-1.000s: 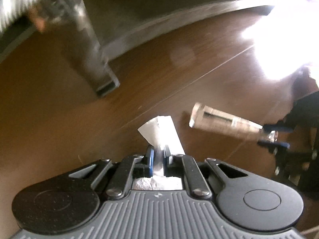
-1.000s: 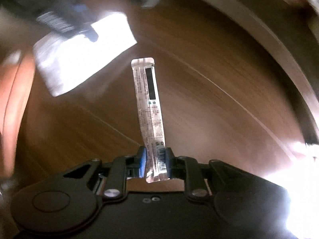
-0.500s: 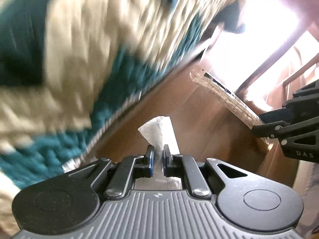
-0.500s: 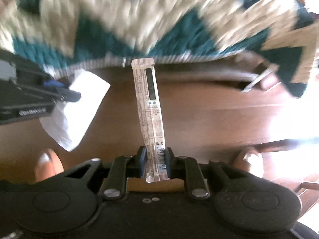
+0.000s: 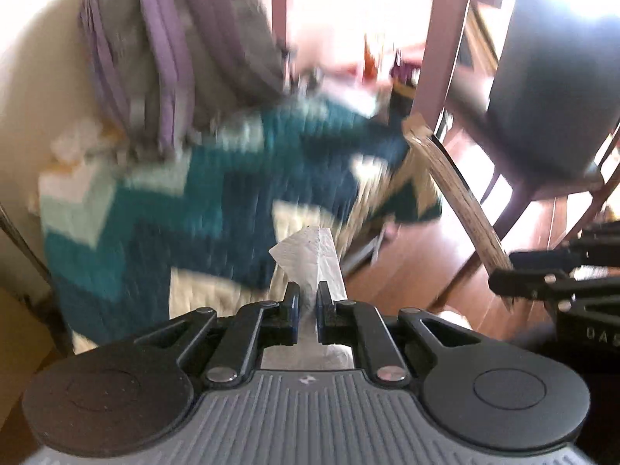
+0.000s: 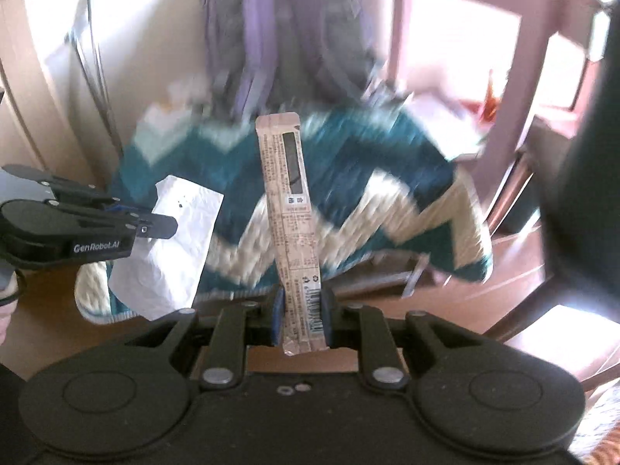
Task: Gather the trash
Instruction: 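Carry the paper in the left tool while the right carries the wrapper to the bin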
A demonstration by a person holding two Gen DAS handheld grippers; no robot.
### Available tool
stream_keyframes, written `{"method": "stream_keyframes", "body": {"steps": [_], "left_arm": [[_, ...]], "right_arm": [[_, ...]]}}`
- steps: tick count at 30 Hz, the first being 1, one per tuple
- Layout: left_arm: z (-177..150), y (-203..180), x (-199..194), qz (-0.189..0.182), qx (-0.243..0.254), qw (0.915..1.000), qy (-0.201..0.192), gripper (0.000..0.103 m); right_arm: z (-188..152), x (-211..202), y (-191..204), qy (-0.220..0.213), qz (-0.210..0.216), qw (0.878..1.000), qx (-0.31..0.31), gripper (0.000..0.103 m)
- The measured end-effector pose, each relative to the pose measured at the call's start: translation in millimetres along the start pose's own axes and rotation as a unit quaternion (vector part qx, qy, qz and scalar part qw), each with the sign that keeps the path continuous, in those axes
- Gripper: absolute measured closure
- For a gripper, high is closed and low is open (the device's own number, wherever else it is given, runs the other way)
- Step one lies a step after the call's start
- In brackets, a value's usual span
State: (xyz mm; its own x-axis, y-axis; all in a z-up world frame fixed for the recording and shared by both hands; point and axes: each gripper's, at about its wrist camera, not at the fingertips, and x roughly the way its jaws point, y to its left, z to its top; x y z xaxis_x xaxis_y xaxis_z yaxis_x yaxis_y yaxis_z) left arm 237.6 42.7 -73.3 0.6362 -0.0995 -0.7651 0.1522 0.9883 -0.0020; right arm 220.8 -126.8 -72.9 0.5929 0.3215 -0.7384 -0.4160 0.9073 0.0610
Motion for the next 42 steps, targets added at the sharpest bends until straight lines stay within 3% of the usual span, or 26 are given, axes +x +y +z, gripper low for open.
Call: {"method": "stream_keyframes", "body": {"steps": [5, 11, 22, 29, 33, 42], "left_arm": [[49.7, -42.6, -52.3, 0.007, 0.011, 0.9975, -0.070, 0.095], [110.3, -102.3, -101.4, -0.011, 0.032, 0.9889, -0.145, 0.095], [220.9, -205.3, -145.7, -0.065, 0.041, 0.9726, -0.219, 0.095], [282.4, -280.4, -146.4, -0.076, 0.080, 0.9631, -0.246, 0.095], [307.4, -318.2, -137.8, -0.091, 0.097, 0.9594, -0.249, 0.095], [330.2, -370.6, -64.5, -0.080, 0.120, 0.9740, -0.175, 0.095]], "right_arm": [[21.2, -60.8, -35.1, -0.068, -0.009, 0.997, 0.023, 0.085], [52.2, -119.7, -85.9, -0.140, -0.034, 0.988, 0.053, 0.085], [103.6, -209.3, -182.9, -0.221, -0.104, 0.967, 0.075, 0.085], [119.2, -224.5, -250.6, -0.231, -0.140, 0.957, 0.106, 0.085], [123.6, -223.8, -283.5, -0.213, -0.152, 0.958, 0.114, 0.085], [132.7, -176.7, -314.1, -0.149, -0.168, 0.971, 0.083, 0.085]]}}
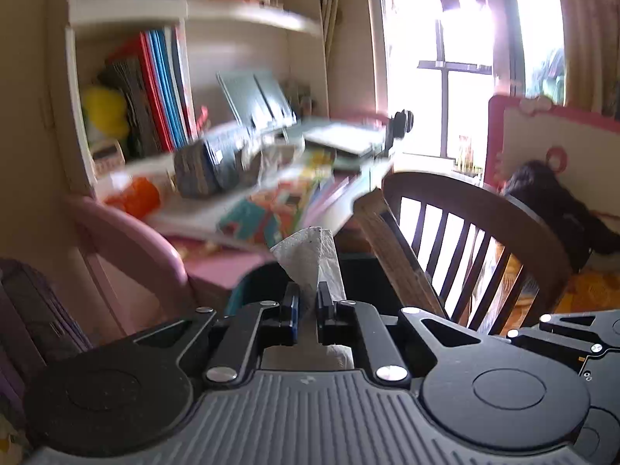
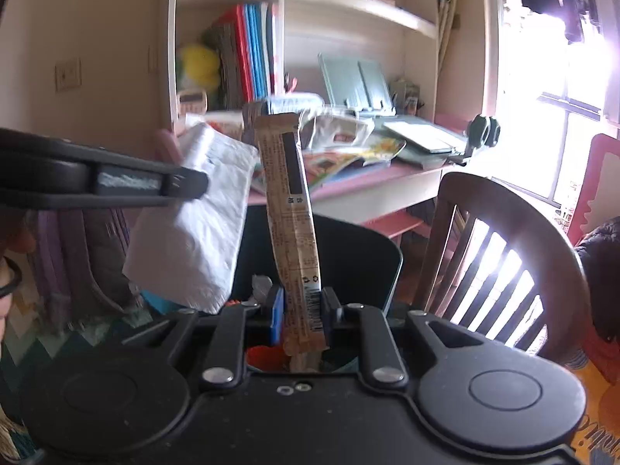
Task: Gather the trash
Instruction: 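Carry the paper in the left tool while the right carries the wrapper to the bin, then open both tools over the green bin to drop the paper and wrapper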
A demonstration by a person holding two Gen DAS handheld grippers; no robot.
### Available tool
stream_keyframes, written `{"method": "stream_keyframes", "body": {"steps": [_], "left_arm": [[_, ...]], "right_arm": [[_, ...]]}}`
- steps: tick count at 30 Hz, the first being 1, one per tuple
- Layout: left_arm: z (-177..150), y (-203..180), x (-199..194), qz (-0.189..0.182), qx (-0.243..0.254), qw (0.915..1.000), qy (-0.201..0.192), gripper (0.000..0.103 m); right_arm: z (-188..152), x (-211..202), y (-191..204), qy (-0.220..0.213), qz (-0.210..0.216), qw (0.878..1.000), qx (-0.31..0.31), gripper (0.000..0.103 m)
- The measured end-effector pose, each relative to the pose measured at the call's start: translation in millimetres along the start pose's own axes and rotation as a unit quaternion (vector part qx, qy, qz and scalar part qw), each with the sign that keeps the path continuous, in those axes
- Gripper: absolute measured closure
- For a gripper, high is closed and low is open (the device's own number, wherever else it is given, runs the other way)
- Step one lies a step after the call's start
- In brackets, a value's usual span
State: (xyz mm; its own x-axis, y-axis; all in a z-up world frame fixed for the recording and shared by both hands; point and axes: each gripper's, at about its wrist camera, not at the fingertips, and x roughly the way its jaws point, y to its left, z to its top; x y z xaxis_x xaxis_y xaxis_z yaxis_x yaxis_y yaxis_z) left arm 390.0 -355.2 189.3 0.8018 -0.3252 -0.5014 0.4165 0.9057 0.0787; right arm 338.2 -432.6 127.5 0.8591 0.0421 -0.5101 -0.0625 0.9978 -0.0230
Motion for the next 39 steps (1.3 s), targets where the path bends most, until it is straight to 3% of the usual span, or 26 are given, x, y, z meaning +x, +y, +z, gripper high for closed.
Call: {"method": "stream_keyframes", "body": {"steps": [5, 12, 27, 30, 32, 34, 39], "left_arm": [[-17.7, 2.4, 37.7, -0.001, -0.011, 0.9986, 0.051, 0.095], [-34.6, 5.5, 62.1, 0.000, -0.013, 0.9954, 0.095, 0.094], [-48.4, -5.8, 65.4, -0.008, -0.004, 0.9919, 0.127, 0.090], [-51.8, -7.9, 58.9, -0.006, -0.001, 0.9921, 0.125, 0.075], [-52.8, -8.3, 53.2, -0.005, -0.001, 0.9929, 0.119, 0.047], [-54.3, -8.6, 43.6, 0.002, -0.003, 0.9948, 0.102, 0.031], [-54.5, -4.4, 23.1, -0.002, -0.014, 0.9960, 0.088, 0.031]], "right_arm": [[-4.7, 15.8, 6.7, 0.029, 0.008, 0.999, -0.025, 0.085], [-7.8, 28.2, 7.5, 0.072, 0.008, 0.996, -0.044, 0.084], [-13.3, 14.3, 4.9, 0.071, -0.003, 0.996, -0.046, 0.071], [-13.0, 6.3, 4.8, 0.065, -0.004, 0.997, -0.044, 0.070], [-12.6, -0.1, 4.5, 0.057, -0.006, 0.997, -0.044, 0.069], [-11.9, -5.7, 4.4, 0.054, -0.009, 0.998, -0.044, 0.067], [-11.1, -23.7, 6.0, 0.041, -0.007, 0.998, -0.042, 0.061]]}}
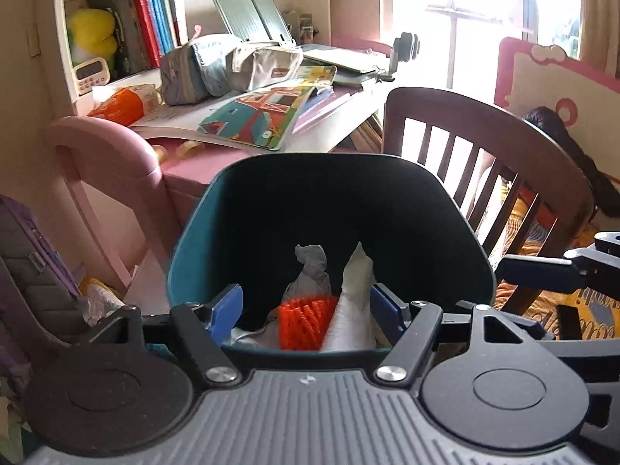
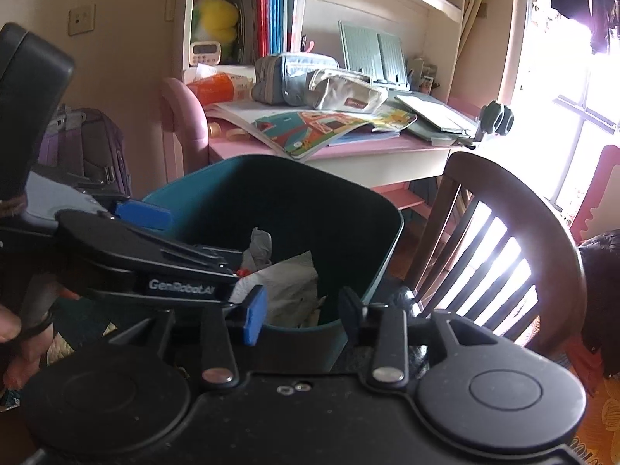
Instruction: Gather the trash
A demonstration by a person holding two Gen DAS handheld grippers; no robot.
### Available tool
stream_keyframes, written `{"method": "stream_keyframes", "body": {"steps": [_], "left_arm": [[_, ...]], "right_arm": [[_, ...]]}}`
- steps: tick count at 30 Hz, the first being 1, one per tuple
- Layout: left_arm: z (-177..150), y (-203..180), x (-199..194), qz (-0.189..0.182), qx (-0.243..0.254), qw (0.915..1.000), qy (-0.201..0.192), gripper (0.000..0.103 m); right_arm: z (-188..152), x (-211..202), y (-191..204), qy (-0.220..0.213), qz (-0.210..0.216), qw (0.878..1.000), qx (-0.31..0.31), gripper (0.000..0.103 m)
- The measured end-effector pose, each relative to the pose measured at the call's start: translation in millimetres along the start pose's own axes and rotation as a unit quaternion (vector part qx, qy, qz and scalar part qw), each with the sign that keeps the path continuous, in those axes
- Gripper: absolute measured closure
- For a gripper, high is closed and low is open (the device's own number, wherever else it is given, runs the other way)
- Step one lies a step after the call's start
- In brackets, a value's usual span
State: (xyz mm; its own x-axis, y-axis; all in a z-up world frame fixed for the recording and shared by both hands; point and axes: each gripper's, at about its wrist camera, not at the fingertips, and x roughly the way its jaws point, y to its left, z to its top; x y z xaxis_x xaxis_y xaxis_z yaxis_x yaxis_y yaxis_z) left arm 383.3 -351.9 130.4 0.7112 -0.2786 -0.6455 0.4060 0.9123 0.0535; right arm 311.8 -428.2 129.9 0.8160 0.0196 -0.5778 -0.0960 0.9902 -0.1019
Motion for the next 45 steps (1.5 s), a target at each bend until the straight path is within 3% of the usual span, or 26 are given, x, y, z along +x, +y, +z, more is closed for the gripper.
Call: {"method": "stream_keyframes", "body": {"steps": [4, 21, 26, 34, 45], "left_arm": [[-5.5, 4.1, -22.4, 0.001, -0.004, 0.9999, -0.015, 0.024], [-30.1, 16.4, -108.8, -0.001, -0.029, 0.9977, -0.061, 0.022], [-35.8, 16.5, -121.7, -0.003, -0.024, 0.9980, -0.058, 0.003], [-40.9, 19.8, -148.5, -0.025, -0.032, 0.9971, -0.065, 0.003], [-49.5, 26.5, -179.1, -0.025, -0.037, 0.9949, -0.090, 0.003]], "right_arm": [[-1.2, -16.3, 3.2, -0.008, 0.003, 1.000, 0.001, 0.058], [-7.0, -82.5, 15.3, -0.023, 0.022, 0.999, 0.007, 0.050], [-6.3, -97.9, 14.2, -0.025, 0.027, 0.999, 0.008, 0.049], [-1.1, -116.5, 14.4, -0.030, 0.038, 0.999, 0.019, 0.048], [-3.5, -136.6, 24.9, -0.049, 0.052, 0.997, 0.021, 0.048]]}}
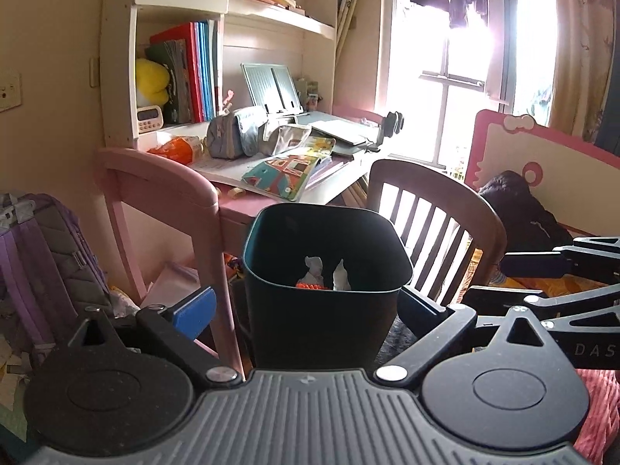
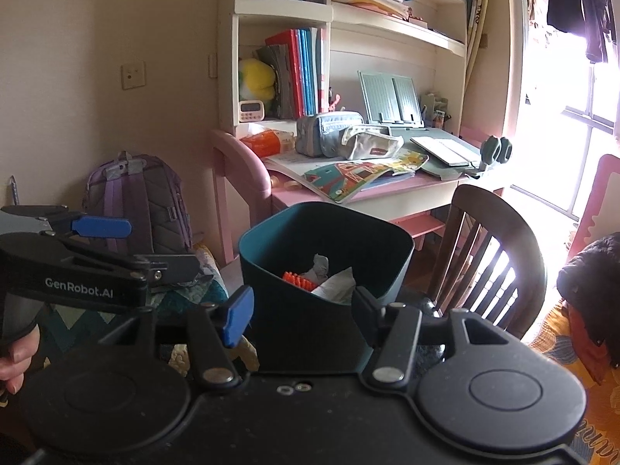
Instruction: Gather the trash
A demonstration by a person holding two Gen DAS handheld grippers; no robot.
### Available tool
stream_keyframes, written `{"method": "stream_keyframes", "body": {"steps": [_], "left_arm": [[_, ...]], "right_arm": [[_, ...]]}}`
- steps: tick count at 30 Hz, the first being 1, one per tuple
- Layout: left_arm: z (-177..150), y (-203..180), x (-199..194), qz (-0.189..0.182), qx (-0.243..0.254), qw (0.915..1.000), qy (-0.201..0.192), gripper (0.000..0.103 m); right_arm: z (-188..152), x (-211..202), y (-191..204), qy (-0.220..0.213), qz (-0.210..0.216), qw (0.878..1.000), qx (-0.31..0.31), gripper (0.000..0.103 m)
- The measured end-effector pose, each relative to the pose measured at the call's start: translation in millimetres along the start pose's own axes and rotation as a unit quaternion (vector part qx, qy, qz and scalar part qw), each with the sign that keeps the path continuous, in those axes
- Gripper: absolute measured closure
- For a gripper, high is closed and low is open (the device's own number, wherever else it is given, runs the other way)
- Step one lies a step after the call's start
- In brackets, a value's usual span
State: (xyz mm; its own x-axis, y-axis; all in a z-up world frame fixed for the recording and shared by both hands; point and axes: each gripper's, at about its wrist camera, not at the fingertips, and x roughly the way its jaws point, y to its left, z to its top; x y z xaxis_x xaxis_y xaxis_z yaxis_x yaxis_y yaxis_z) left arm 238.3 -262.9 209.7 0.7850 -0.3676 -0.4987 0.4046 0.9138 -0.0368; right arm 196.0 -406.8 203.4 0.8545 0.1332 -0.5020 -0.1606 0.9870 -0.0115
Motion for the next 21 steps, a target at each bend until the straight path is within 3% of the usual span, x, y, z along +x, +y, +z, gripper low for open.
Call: {"method": "stream_keyframes", "body": {"steps": [21], "left_arm": [[-5.6, 3.5, -13.0, 0.003, 0.015, 0.9998, -0.008, 0.003]], "right_arm": [[-1.9, -4.9, 5.7, -0.002, 0.010, 1.000, 0.001, 0.047]]}}
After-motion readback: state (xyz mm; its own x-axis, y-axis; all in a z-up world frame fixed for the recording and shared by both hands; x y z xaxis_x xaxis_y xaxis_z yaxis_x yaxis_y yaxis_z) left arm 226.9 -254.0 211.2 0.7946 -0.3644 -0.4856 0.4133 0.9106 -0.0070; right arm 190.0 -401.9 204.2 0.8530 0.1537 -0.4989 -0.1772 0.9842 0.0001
